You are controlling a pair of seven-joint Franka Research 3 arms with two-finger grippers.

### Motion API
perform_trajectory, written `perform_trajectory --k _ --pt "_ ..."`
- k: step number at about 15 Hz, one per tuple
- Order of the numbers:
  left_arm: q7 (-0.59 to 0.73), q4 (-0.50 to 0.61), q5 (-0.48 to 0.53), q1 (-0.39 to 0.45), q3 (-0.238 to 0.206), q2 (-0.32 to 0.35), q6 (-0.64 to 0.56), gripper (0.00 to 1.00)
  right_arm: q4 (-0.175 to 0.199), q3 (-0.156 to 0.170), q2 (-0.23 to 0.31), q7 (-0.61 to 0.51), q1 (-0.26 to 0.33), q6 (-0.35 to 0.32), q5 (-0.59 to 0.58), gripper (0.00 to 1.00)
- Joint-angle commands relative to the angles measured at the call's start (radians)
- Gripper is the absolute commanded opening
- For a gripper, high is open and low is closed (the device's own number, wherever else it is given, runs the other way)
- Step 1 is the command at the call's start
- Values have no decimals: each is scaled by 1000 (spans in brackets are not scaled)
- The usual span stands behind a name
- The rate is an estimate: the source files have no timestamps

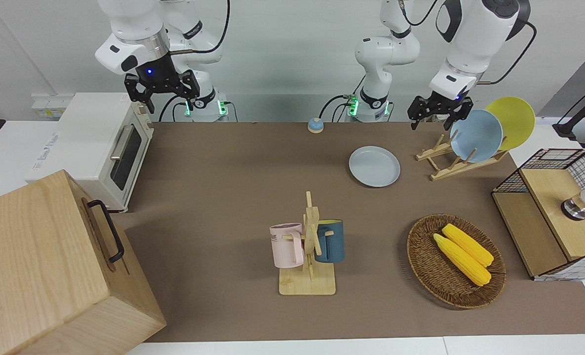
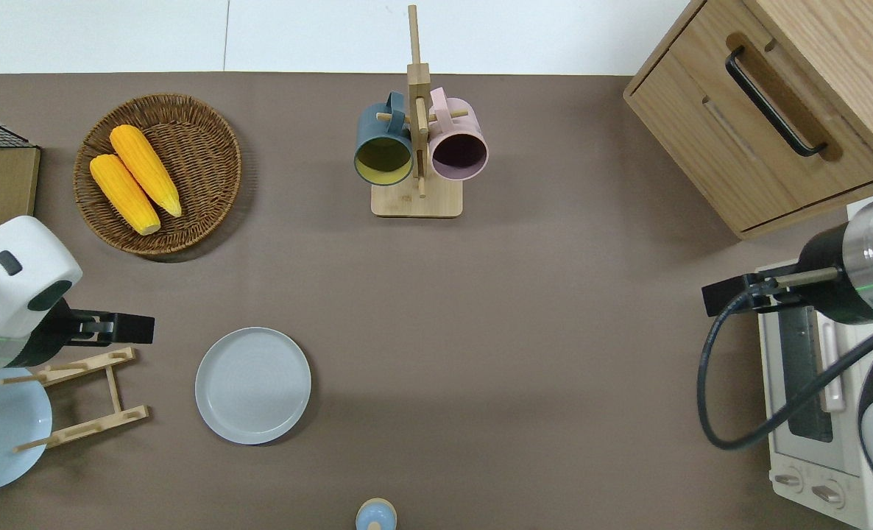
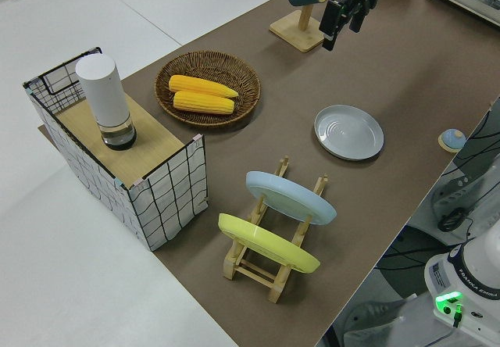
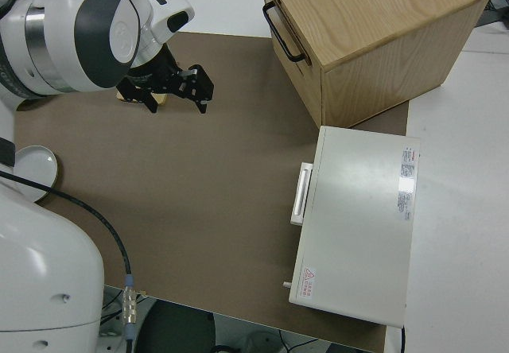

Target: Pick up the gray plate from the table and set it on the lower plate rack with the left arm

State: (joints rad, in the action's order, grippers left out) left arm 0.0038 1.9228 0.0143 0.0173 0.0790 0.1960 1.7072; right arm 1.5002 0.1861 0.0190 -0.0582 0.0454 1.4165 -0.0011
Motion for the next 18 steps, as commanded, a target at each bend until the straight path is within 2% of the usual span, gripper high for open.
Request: perform_trajectory --k 1,4,10,14,18 --pt "-22 136 12 -10 -4 80 74 998 -6 6 2 0 10 -14 10 987" --pt "-22 263 18 -7 -5 123 179 995 -6 6 2 0 10 -14 10 987" --pt "-21 488 61 7 -13 125 454 991 -6 6 2 1 10 -14 10 990" --pt "-18 632 61 9 -15 109 641 991 -6 6 2 0 10 -14 10 990" --pt "-5 683 56 1 -13 33 764 993 -6 6 2 1 10 -14 10 987"
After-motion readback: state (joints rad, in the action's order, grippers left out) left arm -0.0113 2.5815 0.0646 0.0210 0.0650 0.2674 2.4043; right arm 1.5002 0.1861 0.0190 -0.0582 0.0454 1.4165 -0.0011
